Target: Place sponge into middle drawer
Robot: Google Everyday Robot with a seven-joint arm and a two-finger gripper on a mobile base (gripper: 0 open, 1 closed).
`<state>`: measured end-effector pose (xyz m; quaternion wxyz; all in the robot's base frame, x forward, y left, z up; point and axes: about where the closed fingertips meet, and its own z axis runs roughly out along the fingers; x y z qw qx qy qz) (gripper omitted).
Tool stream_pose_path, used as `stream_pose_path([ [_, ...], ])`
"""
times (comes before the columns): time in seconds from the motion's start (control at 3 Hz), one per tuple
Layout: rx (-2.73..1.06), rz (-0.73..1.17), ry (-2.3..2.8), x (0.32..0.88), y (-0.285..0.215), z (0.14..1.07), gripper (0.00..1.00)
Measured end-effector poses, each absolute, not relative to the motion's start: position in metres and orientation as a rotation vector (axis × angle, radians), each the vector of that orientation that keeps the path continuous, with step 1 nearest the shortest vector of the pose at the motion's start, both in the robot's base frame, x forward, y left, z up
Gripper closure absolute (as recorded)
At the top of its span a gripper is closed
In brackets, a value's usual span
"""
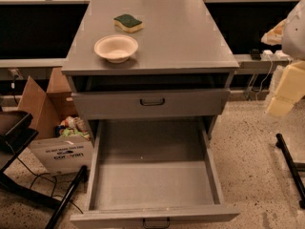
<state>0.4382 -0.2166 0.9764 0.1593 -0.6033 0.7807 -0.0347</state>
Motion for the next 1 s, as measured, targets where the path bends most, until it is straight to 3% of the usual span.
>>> stream_pose_path([
  [0.67,-1.706,-0.083,2.102,0.462,-0.213,0.973,0.0],
  [1.0,-1.68,0.002,1.926,0.528,-0.191,0.973,0.0],
])
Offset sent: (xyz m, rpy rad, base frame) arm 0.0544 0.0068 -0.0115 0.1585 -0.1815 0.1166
